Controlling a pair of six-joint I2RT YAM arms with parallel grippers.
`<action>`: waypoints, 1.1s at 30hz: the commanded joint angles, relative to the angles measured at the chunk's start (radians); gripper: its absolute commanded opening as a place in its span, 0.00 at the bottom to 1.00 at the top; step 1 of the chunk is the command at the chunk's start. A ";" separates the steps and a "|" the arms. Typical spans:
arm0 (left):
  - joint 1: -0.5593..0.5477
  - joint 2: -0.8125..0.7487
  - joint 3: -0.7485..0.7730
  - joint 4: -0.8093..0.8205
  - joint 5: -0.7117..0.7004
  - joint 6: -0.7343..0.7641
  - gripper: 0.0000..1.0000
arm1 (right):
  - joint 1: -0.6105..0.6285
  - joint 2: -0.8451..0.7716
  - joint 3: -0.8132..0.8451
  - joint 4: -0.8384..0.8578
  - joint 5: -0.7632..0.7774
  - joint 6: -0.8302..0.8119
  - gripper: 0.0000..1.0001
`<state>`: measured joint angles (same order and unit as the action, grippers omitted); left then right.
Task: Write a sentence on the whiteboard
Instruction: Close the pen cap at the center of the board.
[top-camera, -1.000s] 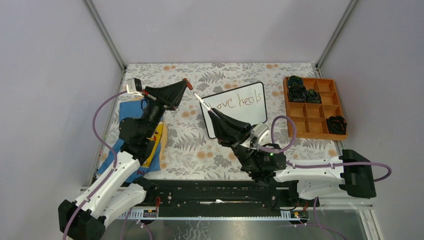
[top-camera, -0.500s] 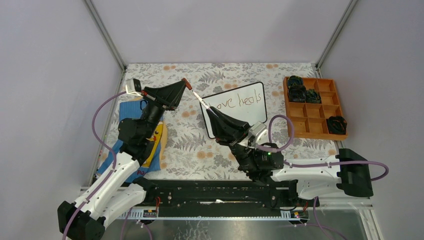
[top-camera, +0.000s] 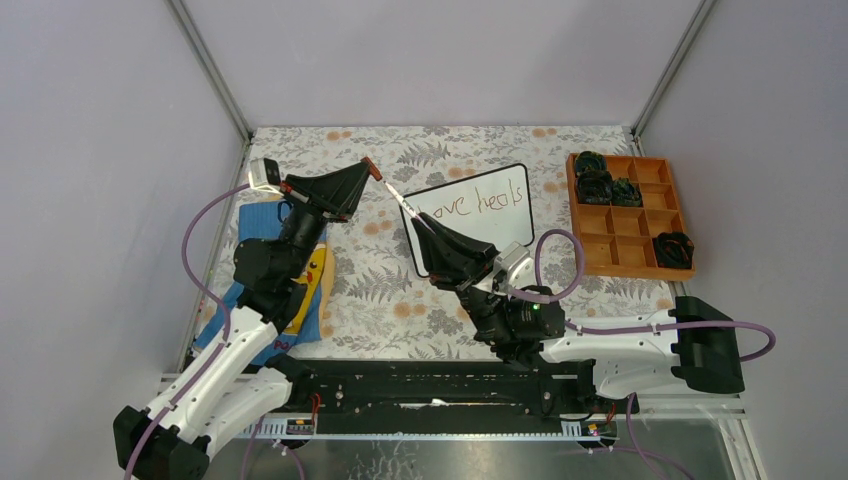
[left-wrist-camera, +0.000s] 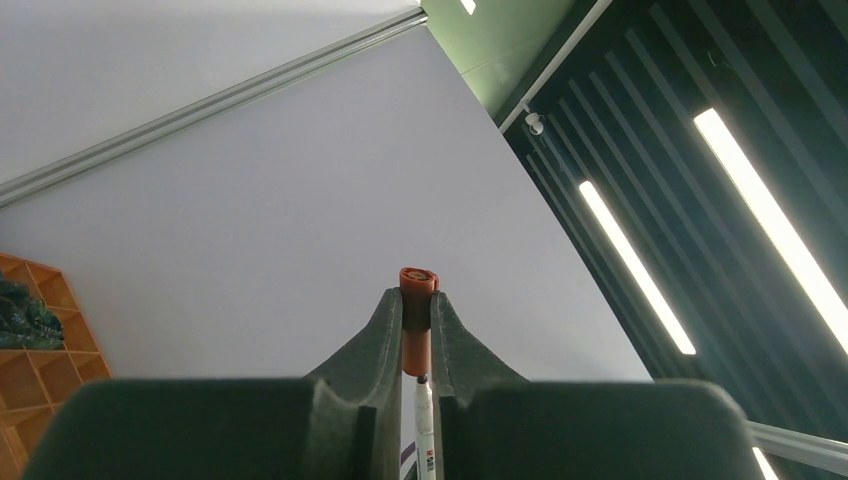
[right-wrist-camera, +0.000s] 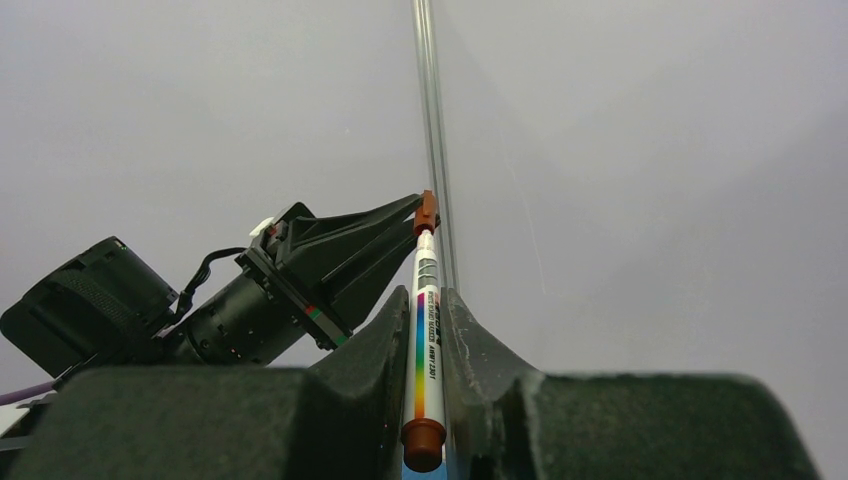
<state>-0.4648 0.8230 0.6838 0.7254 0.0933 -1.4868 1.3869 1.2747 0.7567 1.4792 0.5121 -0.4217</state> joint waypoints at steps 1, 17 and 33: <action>-0.008 -0.018 0.024 0.012 -0.004 0.005 0.00 | 0.006 0.002 0.056 0.052 0.019 -0.004 0.00; -0.010 -0.020 0.026 0.005 -0.004 0.008 0.00 | 0.006 0.005 0.056 0.039 0.019 0.012 0.00; -0.015 -0.020 0.027 0.007 -0.001 0.014 0.00 | 0.006 0.013 0.062 0.027 0.022 0.015 0.00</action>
<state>-0.4713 0.8146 0.6838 0.7174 0.0933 -1.4864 1.3869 1.2877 0.7712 1.4685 0.5144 -0.4133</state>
